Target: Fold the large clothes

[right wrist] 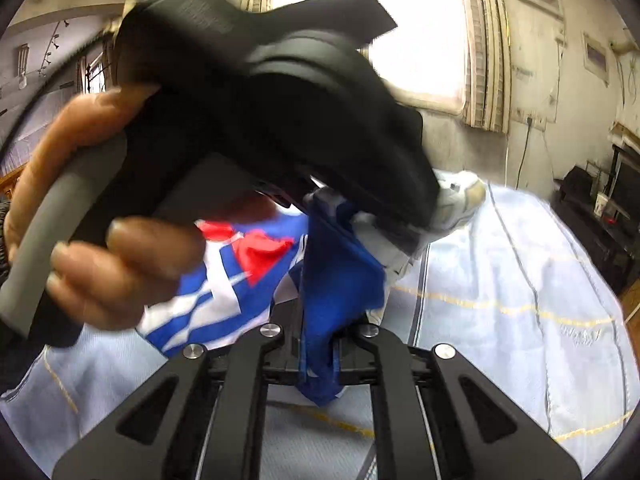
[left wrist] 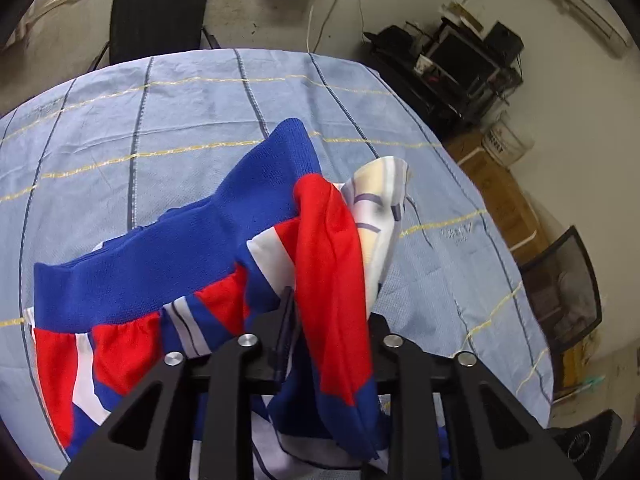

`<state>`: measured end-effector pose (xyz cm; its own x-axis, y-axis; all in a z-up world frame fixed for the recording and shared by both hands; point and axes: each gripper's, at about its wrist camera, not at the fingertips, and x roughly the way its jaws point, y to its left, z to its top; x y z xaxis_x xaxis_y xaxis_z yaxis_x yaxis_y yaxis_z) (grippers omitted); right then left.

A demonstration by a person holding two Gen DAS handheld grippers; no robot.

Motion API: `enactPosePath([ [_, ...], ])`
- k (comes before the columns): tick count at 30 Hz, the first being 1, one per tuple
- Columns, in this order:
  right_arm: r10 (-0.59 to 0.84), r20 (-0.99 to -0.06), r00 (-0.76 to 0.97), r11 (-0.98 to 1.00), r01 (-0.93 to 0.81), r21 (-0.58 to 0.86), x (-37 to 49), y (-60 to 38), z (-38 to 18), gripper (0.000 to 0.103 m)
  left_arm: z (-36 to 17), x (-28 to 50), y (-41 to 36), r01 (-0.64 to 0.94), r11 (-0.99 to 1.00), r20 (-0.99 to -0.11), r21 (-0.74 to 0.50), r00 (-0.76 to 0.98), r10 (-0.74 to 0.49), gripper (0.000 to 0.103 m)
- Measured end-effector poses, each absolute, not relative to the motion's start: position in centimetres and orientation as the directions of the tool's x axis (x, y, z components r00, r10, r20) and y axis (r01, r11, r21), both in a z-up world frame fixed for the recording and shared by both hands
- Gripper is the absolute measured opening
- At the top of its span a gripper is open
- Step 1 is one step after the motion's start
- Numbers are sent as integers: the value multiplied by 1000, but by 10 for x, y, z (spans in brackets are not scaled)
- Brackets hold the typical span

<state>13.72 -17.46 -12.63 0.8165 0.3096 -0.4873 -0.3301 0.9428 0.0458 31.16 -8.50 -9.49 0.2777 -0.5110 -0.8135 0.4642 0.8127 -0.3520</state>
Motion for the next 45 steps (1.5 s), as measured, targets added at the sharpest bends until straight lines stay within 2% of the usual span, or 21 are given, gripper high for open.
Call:
enactPosePath([
  [3, 322, -503, 802, 939, -337, 64, 137, -181, -130, 15, -85, 310, -73, 443, 820, -791, -362, 319, -521, 16],
  [5, 320, -509, 799, 940, -335, 65, 137, -181, -126, 15, -76, 307, -63, 426, 824, -774, -373, 347, -530, 15],
  [10, 318, -472, 822, 933, -359, 2, 132, -162, -101, 7, -45, 299, -3, 377, 820, -703, -430, 430, -566, 14],
  [14, 340, -447, 828, 906, -416, -82, 126, -123, -84, 6, -37, 291, 48, 339, 833, -687, -438, 472, -553, 14],
  [18, 375, -466, 801, 862, -487, -142, 127, -78, -87, 6, -52, 285, 103, 277, 841, -686, -464, 489, -540, 14],
  [25, 414, -595, 689, 761, -621, -190, 137, -1, -127, 6, -119, 283, 171, 151, 862, -745, -483, 446, -496, 14],
  [28, 419, -690, 590, 740, -662, -118, 152, 15, -156, 6, -151, 288, 182, 114, 850, -751, -514, 420, -510, 15],
  [31, 428, -738, 521, 748, -663, -35, 169, 16, -180, 5, -152, 289, 185, 137, 845, -740, -516, 425, -521, 15],
  [35, 458, -736, 499, 751, -660, 20, 179, 9, -180, 5, -151, 284, 177, 166, 887, -759, -431, 466, -455, 24],
  [37, 469, -734, 492, 753, -657, 41, 186, 4, -181, 4, -151, 283, 179, 155, 888, -761, -433, 467, -452, 28],
  [38, 468, -732, 495, 752, -659, 35, 187, 3, -181, 4, -154, 283, 181, 145, 889, -763, -434, 466, -448, 37],
  [40, 464, -733, 497, 749, -662, 24, 187, 3, -180, 4, -154, 281, 188, 123, 896, -769, -426, 473, -430, 48],
  [42, 462, -738, 492, 742, -670, 18, 187, 3, -176, 6, -148, 278, 196, 112, 895, -762, -433, 486, -429, 47],
  [45, 483, -744, 461, 717, -696, 35, 175, -1, -164, 17, -124, 269, 205, 104, 918, -736, -383, 566, -372, 46],
])
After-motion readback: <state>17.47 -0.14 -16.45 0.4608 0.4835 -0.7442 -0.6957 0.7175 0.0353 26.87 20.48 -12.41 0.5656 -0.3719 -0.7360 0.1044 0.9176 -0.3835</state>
